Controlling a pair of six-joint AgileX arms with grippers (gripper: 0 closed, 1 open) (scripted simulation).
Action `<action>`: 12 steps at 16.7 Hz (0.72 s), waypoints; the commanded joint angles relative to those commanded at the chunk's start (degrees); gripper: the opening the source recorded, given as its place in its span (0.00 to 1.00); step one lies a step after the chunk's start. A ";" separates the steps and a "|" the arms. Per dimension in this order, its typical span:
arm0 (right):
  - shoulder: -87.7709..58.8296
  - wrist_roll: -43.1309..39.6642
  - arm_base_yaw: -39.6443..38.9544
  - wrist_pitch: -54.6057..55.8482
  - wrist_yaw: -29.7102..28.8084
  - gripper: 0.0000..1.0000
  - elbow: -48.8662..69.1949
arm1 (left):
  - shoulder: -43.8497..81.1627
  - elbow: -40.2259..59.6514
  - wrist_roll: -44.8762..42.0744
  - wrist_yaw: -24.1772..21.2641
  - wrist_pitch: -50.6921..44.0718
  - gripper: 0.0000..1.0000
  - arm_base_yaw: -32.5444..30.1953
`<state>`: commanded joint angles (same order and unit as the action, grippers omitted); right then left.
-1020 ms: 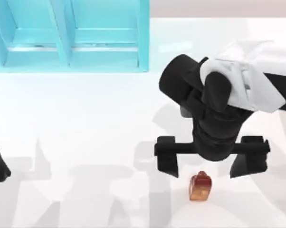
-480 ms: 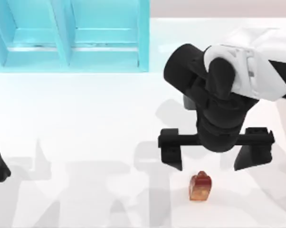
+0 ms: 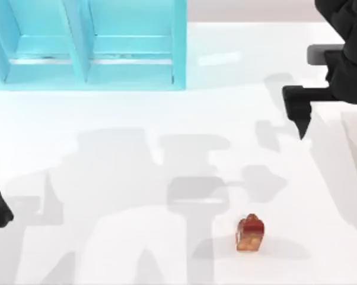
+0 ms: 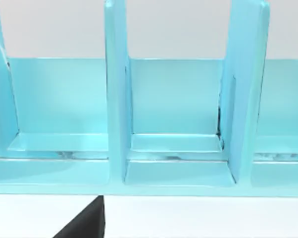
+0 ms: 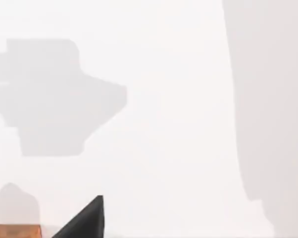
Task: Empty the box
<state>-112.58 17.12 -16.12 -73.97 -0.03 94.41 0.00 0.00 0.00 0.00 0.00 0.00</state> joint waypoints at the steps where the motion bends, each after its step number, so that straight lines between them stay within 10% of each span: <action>1: -0.61 -4.92 4.88 -0.79 0.01 1.00 1.26 | 0.00 0.00 0.00 0.00 0.00 1.00 0.00; 12: -6.22 -44.55 44.29 -8.40 -0.13 1.00 16.65 | 0.00 0.00 0.00 0.00 0.00 1.00 0.00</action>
<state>-118.80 -27.43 28.16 -82.38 -0.16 111.05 0.00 0.00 0.00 0.00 0.00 0.00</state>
